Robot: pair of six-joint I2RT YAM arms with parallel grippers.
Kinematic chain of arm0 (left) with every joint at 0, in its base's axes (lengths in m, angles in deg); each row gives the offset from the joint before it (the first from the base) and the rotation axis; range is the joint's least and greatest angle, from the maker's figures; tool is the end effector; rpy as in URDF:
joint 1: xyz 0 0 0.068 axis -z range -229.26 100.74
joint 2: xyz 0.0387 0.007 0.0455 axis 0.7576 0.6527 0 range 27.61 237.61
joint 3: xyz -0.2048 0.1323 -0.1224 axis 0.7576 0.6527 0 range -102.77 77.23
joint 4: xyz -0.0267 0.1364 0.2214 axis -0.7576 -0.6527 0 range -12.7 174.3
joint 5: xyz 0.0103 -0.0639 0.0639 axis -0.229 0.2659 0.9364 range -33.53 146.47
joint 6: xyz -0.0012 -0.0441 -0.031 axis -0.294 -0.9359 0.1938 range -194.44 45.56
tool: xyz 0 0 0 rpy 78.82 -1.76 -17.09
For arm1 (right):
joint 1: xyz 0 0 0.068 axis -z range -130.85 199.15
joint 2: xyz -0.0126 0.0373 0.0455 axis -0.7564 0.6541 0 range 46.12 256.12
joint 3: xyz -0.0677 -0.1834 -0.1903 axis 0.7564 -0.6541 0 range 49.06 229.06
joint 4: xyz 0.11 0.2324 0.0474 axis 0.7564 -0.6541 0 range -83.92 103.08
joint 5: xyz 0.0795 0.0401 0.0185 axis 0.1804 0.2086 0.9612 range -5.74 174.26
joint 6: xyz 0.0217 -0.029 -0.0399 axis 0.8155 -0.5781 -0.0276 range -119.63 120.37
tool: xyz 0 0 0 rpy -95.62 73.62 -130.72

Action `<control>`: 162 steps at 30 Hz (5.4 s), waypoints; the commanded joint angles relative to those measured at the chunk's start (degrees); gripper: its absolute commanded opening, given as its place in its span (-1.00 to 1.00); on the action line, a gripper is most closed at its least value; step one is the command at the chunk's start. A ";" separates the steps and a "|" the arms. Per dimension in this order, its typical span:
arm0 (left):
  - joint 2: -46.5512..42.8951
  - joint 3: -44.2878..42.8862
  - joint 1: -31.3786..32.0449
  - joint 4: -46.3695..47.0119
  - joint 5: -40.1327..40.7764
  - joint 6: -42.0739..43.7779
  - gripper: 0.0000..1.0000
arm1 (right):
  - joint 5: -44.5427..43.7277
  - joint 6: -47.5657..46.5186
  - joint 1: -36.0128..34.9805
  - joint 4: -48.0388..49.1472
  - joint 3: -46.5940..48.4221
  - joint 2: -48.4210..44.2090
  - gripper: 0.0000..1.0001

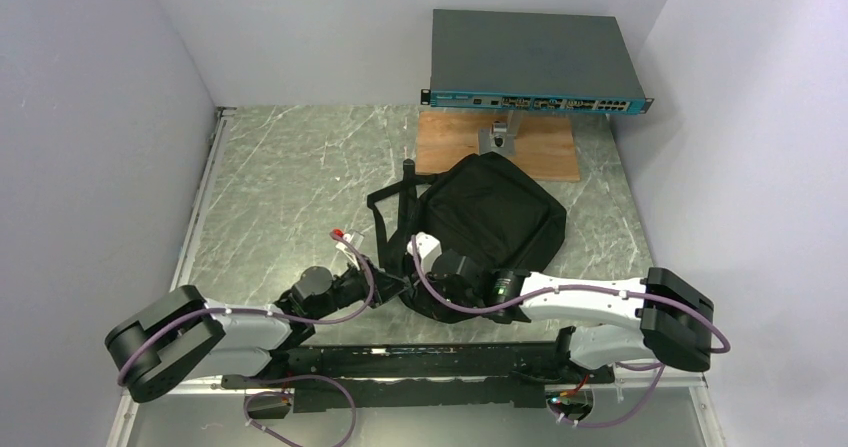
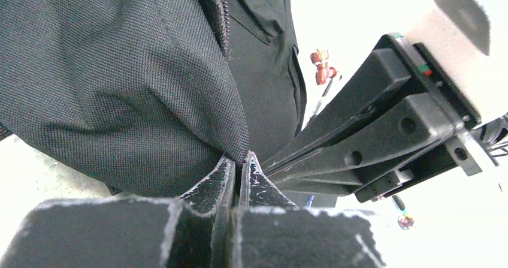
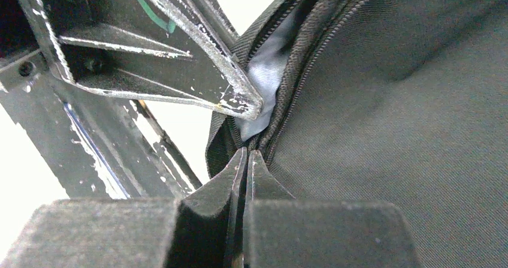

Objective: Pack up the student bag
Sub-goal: Zip the student bag at the center of the board.

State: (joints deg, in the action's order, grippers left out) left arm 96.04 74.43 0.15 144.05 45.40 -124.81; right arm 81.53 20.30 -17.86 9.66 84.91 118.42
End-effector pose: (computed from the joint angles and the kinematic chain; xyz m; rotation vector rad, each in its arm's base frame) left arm 0.1165 -0.1465 0.1495 0.1496 1.8929 -1.4235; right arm 0.1017 0.2355 0.1976 -0.9253 2.1901 0.7241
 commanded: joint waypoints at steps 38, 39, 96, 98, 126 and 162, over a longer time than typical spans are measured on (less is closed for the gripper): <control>-29.35 -25.29 -1.02 -65.69 2.77 -9.99 0.47 | 7.14 4.36 5.04 24.50 -8.27 -13.08 -1.00; -26.58 -26.86 -1.87 -67.22 0.16 -10.02 0.38 | 6.92 4.07 5.08 24.36 -8.06 -12.98 -1.00; -6.90 -26.06 -6.78 -53.02 -9.00 -17.50 -1.00 | -0.33 4.27 1.94 -13.37 0.11 -11.84 -0.05; -6.29 -27.56 -6.79 -56.47 -7.47 -16.08 -1.00 | -2.73 4.70 0.86 -13.30 1.01 -10.39 -0.25; -1.22 -42.25 -18.09 -66.49 -3.03 5.67 -1.00 | -9.64 15.18 -14.12 -17.86 0.79 -16.22 0.36; 32.71 -71.82 -26.50 -76.57 1.87 13.55 -1.00 | -12.09 2.85 -14.08 11.07 -6.61 -0.92 -1.00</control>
State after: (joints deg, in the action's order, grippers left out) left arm 131.40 7.15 -23.04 59.27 39.48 -114.39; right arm 64.36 19.27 -33.24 23.47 77.74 119.31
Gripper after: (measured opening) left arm 0.012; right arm 0.026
